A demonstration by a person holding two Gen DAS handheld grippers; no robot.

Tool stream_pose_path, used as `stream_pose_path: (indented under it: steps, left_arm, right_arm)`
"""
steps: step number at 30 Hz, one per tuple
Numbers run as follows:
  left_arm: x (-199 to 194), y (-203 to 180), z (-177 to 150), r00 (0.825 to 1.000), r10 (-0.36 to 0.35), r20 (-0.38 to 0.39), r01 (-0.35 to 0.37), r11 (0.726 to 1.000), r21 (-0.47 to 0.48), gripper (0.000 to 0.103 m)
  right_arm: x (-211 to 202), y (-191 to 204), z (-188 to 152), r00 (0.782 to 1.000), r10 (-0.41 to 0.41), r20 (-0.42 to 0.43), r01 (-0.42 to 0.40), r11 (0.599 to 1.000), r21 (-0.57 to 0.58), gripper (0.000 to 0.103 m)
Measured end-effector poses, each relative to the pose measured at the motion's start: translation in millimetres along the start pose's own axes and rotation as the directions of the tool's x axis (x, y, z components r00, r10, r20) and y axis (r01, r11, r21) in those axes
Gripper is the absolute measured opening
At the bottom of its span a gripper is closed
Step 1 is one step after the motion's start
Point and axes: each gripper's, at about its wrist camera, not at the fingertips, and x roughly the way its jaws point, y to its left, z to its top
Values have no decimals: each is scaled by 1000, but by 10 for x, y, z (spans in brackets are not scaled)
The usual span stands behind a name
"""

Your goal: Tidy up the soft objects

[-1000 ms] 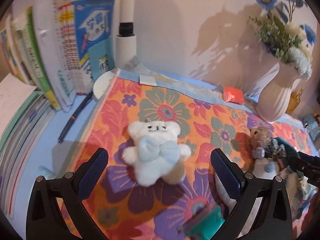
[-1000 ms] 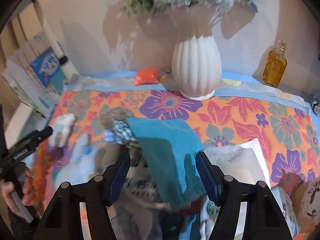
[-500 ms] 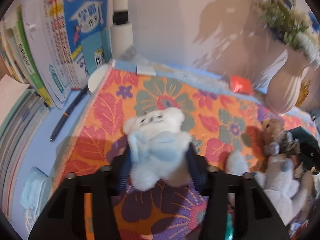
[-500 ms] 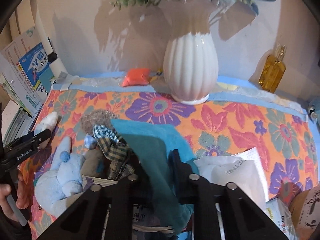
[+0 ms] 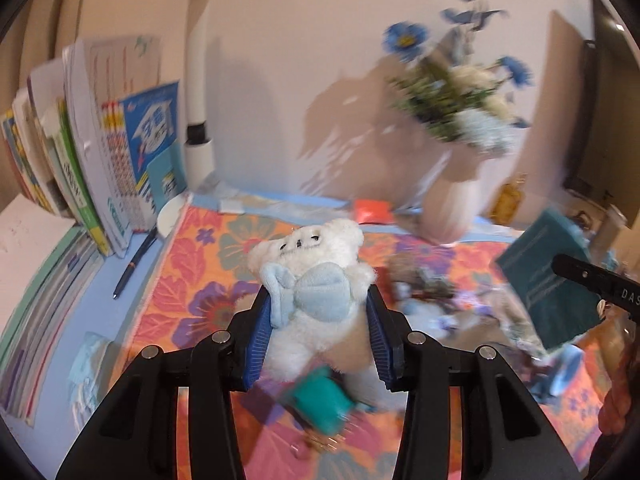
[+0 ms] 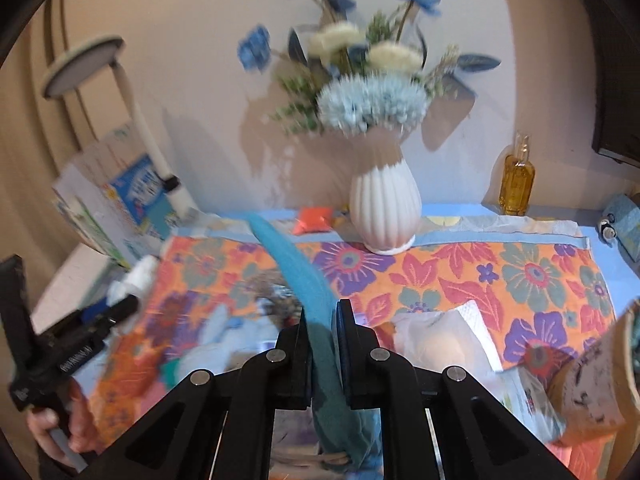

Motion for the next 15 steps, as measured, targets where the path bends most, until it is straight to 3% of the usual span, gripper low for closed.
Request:
stream_pose_path:
  steps: [5, 11, 15]
  left_arm:
    - [-321, -388, -59, 997, -72, 31, 71, 997, 42, 41]
    - [-491, -811, -296, 990, -139, 11, 138, 987, 78, 41]
    - [-498, -964, -453, 984, -179, -20, 180, 981, 77, 41]
  right_arm:
    - [-507, -31, -141, 999, 8, 40, -8, 1000, 5, 10]
    - [-705, -301, -676, 996, 56, -69, -51, 996, 69, 10]
    - [-766, -437, -1098, 992, -63, -107, 65, 998, 13, 10]
